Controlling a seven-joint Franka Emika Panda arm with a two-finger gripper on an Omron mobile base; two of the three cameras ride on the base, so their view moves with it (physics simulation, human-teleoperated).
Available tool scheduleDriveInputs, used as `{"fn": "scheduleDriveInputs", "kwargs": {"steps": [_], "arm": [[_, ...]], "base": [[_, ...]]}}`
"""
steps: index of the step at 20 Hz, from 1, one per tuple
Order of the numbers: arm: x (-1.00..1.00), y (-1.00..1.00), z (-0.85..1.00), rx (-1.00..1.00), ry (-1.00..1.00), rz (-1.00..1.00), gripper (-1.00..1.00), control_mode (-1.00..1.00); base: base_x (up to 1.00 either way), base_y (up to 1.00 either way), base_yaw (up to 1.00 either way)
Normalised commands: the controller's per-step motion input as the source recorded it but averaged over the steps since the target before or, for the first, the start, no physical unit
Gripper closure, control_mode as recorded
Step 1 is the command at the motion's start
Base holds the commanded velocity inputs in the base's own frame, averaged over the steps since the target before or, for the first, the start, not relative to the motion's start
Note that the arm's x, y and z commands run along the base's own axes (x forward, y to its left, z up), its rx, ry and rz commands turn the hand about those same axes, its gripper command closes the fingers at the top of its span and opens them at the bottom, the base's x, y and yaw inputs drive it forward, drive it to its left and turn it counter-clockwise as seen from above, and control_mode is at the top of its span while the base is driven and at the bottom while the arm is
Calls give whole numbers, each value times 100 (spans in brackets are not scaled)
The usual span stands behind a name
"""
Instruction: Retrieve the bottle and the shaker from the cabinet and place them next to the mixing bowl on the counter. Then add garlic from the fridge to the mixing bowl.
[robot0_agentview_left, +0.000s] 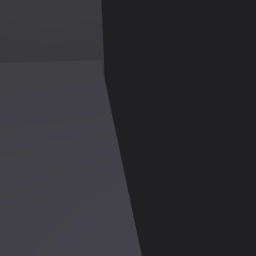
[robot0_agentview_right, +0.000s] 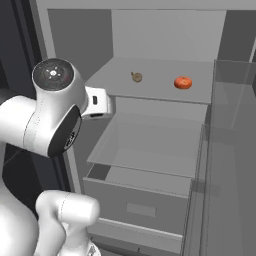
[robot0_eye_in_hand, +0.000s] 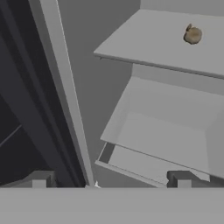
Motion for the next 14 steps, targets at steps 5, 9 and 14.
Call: {"fn": "scheduleDriveInputs", "kwargs": {"steps": [5,9,14], "arm": [[21,0,23,0,0,-7,-100,-100],[29,-5,16,0,0,0,-100,-100],[34,-6,6,0,-2,0,-100,-100]], "base": [[0,0,0],[0,0,0],[0,0,0]]}}
